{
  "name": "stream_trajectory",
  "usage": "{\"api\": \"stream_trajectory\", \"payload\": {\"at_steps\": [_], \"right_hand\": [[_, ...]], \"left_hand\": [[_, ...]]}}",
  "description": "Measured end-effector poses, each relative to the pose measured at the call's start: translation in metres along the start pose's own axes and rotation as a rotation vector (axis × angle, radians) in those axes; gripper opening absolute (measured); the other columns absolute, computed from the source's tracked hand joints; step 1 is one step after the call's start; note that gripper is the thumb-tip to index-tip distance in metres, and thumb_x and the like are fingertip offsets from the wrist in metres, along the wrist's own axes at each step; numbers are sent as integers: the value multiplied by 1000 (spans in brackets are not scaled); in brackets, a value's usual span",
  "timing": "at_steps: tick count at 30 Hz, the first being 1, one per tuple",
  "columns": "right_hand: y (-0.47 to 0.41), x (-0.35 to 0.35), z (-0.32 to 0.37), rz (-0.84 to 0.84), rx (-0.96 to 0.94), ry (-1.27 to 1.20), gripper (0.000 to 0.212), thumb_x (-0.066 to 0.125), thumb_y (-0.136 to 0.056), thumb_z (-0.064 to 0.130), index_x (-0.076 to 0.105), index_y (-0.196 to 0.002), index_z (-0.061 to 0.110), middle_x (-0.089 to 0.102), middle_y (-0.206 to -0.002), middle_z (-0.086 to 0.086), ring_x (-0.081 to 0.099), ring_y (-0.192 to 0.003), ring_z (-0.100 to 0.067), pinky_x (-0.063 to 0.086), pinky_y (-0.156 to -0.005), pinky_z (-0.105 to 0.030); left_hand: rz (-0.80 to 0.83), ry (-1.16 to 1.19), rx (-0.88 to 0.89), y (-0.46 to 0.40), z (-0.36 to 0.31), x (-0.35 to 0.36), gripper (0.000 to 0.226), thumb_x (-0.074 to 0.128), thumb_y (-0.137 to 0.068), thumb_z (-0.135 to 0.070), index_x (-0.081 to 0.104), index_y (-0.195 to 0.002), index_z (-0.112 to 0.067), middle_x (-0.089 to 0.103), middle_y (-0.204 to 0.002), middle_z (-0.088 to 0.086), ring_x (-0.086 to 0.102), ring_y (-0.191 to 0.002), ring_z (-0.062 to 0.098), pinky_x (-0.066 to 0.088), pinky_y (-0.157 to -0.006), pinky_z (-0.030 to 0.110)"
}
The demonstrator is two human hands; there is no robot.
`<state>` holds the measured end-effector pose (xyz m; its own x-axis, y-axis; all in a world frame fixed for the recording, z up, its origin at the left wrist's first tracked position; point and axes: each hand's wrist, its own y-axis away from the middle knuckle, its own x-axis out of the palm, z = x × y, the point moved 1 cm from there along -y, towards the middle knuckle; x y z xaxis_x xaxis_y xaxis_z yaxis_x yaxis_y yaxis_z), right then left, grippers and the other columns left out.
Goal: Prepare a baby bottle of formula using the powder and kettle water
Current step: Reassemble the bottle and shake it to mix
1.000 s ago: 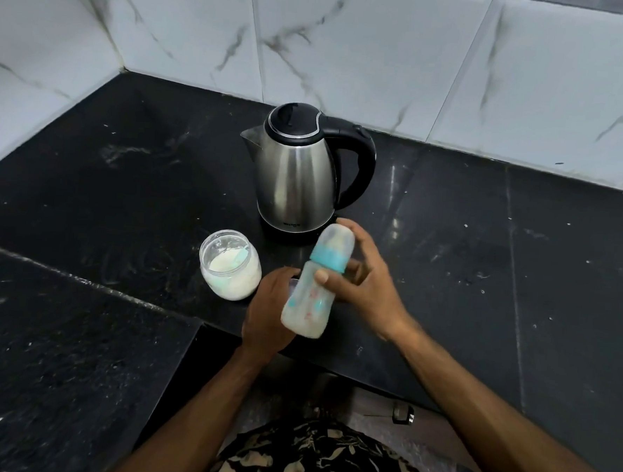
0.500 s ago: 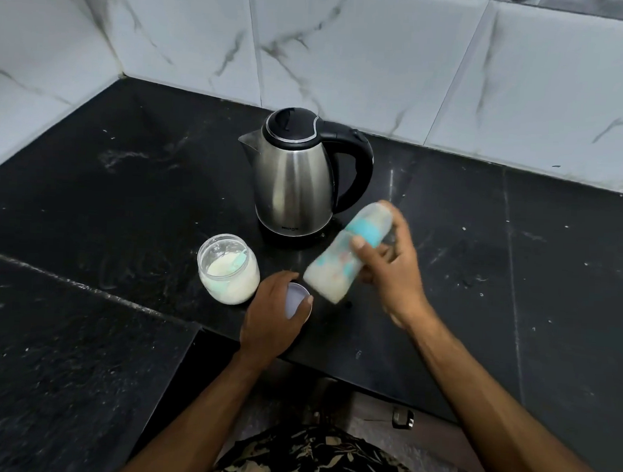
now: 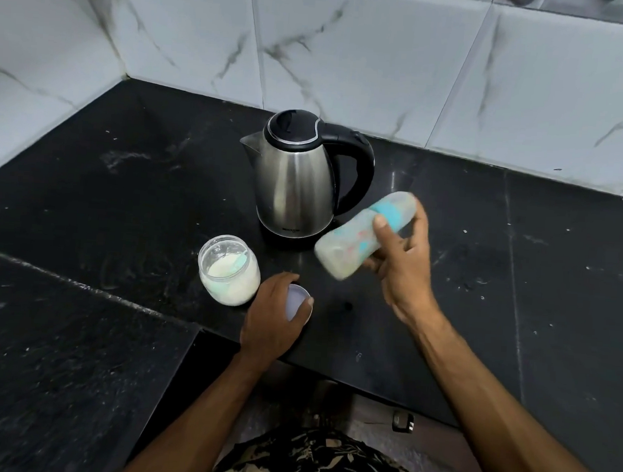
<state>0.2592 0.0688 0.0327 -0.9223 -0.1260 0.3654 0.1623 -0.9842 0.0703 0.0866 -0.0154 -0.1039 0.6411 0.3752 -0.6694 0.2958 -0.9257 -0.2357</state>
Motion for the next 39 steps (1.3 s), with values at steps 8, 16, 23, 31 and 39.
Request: {"api": "stream_trajectory", "payload": {"at_steps": [8, 16, 23, 31, 39], "right_hand": [[2, -5, 2, 110, -3, 147, 66, 75, -83, 16, 39, -137, 26, 72, -94, 2, 71, -83, -15, 60, -63, -37], [24, -1, -18, 396, 72, 305, 73, 76, -80, 6, 38, -140, 25, 63, -117, -19, 71, -92, -21, 59, -68, -31], [-3, -5, -6, -31, 3, 1, 68, 72, -84, 20, 35, -142, 23, 73, -87, 8, 71, -83, -16, 61, -66, -41], [3, -6, -4, 74, 23, 89, 72, 70, -77, 21, 37, -141, 24, 73, -95, 2, 72, -85, -17, 61, -63, -38], [21, -1, -17, 357, 79, 269, 72, 79, -77, 13, 41, -135, 34, 67, -110, -15, 72, -93, -24, 60, -68, -34]], "left_hand": [[11, 13, -4, -2, 3, 1, 53, 57, -86, -49, 59, -124, -13, 60, -126, -1, 51, -117, 11, 35, -103, 17], [158, -26, 70, -7, 16, 6, 42, 68, -87, -43, 63, -116, -13, 64, -116, 2, 59, -109, 19, 47, -100, 40], [-10, 1, 9, 0, 0, 1, 53, 56, -87, -50, 60, -125, -13, 60, -127, -3, 51, -118, 10, 31, -103, 12], [11, 8, 8, -2, 7, 3, 53, 58, -86, -49, 61, -123, -10, 61, -125, 2, 53, -117, 14, 33, -104, 14], [98, -9, 111, -7, 10, 4, 38, 75, -84, -37, 64, -113, -15, 66, -114, 3, 61, -107, 19, 50, -98, 39]]}}
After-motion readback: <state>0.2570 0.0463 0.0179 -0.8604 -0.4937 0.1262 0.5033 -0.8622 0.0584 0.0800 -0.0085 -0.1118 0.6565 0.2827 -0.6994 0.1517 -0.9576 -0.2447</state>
